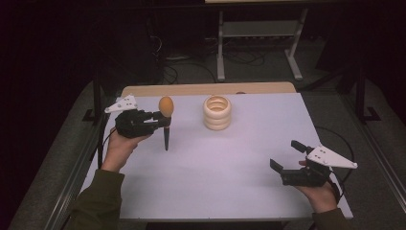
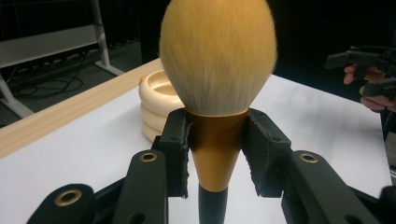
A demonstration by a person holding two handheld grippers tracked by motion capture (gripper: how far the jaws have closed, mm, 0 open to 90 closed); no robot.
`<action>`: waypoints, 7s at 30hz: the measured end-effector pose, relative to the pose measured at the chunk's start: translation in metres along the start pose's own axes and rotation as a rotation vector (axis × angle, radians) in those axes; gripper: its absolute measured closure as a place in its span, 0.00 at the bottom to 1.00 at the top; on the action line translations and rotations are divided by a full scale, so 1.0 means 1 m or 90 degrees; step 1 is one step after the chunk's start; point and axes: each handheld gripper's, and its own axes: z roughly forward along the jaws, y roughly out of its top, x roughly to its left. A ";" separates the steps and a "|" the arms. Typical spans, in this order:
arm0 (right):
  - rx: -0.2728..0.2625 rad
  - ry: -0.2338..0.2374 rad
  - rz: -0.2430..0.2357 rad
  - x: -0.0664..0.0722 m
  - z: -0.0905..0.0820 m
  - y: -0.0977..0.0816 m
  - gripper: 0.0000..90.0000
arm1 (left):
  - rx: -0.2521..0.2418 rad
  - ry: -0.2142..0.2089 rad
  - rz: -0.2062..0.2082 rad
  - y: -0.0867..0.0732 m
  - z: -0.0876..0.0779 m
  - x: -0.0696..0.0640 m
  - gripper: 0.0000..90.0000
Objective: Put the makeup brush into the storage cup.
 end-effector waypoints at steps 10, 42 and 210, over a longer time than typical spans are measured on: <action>0.003 0.002 0.002 0.000 0.000 0.000 0.00 | -0.010 0.003 0.002 0.008 0.006 0.003 0.70; -0.004 0.004 -0.003 0.000 0.000 0.001 0.00 | -0.039 -0.001 0.017 0.031 0.036 0.008 0.70; 0.013 0.035 0.006 0.003 0.003 -0.004 0.00 | -0.012 0.043 0.031 0.033 0.181 0.039 0.07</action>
